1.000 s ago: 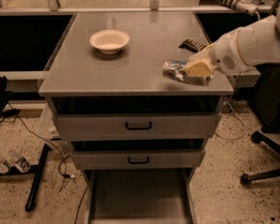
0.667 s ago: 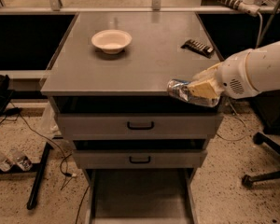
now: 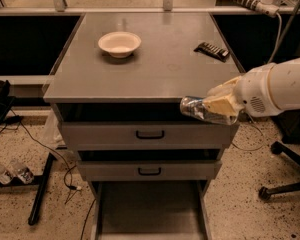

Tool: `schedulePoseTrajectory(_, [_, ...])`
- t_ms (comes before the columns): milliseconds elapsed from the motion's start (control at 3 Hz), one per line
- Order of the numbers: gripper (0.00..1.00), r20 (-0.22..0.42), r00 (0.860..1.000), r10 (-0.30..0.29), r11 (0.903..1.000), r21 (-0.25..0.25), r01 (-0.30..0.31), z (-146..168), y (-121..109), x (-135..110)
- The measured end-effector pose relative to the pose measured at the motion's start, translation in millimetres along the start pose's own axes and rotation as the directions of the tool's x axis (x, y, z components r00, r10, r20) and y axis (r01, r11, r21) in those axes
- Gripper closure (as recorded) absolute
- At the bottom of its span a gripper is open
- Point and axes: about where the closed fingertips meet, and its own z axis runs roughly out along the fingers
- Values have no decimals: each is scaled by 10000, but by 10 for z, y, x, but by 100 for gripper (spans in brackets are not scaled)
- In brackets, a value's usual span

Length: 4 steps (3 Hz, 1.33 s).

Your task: Place redbull can into bottom drawer

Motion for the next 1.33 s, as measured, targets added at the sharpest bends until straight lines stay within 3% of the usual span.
schedulePoseTrajectory(333, [100, 288, 9994, 203, 9996, -222, -197, -66, 479, 255])
schedulePoseTrajectory(667, [100, 480, 9933, 1047, 9934, -522, -1022, -58, 1013, 707])
schedulePoseTrajectory(1000, [100, 324, 9751, 2193, 9730, -806, -2161, 100, 1439, 1257])
schedulePoseTrajectory(1333, [100, -128, 9828, 1840, 9829, 54, -1840, -43, 1322, 1269])
